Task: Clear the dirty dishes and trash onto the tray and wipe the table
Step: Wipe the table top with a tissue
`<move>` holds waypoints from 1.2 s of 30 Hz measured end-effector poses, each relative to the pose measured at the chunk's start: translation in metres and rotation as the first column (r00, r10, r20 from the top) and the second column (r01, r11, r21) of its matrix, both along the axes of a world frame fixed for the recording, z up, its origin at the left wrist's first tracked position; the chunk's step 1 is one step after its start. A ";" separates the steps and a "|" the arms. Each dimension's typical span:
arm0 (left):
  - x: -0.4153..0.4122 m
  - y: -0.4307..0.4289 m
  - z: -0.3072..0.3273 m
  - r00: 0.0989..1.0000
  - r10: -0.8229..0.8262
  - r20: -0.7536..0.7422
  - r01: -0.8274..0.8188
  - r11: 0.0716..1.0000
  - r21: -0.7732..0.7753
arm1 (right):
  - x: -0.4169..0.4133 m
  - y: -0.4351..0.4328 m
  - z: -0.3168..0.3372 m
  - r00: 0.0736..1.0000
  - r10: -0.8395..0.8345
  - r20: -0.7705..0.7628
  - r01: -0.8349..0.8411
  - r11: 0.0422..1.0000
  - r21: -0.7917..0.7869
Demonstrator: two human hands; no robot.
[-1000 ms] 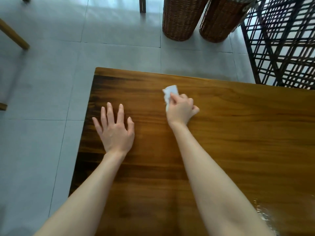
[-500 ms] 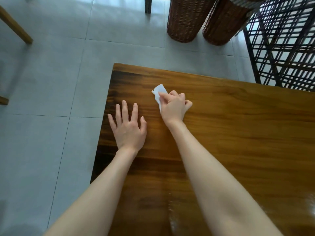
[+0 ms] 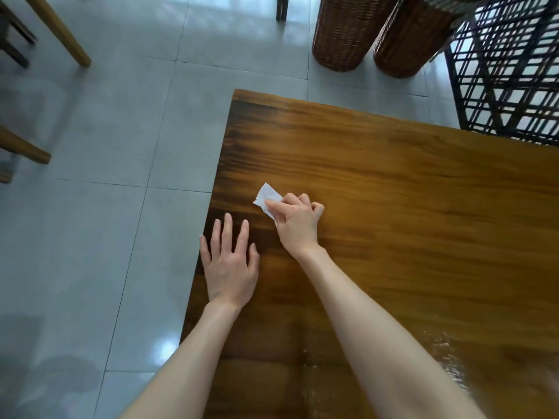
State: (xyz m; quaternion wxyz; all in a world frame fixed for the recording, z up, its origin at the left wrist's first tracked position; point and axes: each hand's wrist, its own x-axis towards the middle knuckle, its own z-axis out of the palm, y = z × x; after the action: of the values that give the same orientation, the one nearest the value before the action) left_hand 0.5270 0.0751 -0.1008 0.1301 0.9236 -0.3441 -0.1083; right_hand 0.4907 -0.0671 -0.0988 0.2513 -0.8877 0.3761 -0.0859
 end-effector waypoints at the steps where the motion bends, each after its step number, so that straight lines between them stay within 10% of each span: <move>1: -0.005 0.005 0.000 1.000 -0.005 0.006 0.005 1.000 -0.001 | -0.007 0.007 0.000 1.000 0.002 0.003 -0.002 1.000 0.000; 11: -0.037 0.032 -0.004 0.999 -0.037 -0.002 0.037 0.998 0.046 | -0.064 0.017 -0.001 0.956 -0.291 -0.024 0.292 0.955 0.059; 18: -0.081 0.054 -0.002 0.999 -0.028 0.034 0.028 1.000 0.009 | -0.105 0.074 -0.003 0.985 -0.174 0.017 0.173 0.982 0.070; 24: -0.114 0.083 0.000 0.997 -0.005 0.073 0.006 1.000 -0.017 | -0.145 0.047 0.003 0.883 -0.469 -0.021 0.469 0.878 0.091; 32: -0.137 0.123 0.001 0.997 0.053 0.054 -0.055 0.998 0.024 | -0.149 0.144 0.003 0.997 -0.075 0.017 0.074 0.996 0.058; 36: -0.139 0.137 -0.001 0.996 0.072 0.059 -0.074 0.996 0.042 | -0.153 0.116 0.000 0.974 -0.228 -0.009 0.228 0.971 0.068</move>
State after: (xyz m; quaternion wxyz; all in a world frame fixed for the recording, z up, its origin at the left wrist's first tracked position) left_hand 0.3883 0.2120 -0.1021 0.1037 0.9409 -0.3112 -0.0846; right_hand 0.3377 0.0485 -0.0987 0.2699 -0.8294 0.4786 -0.1007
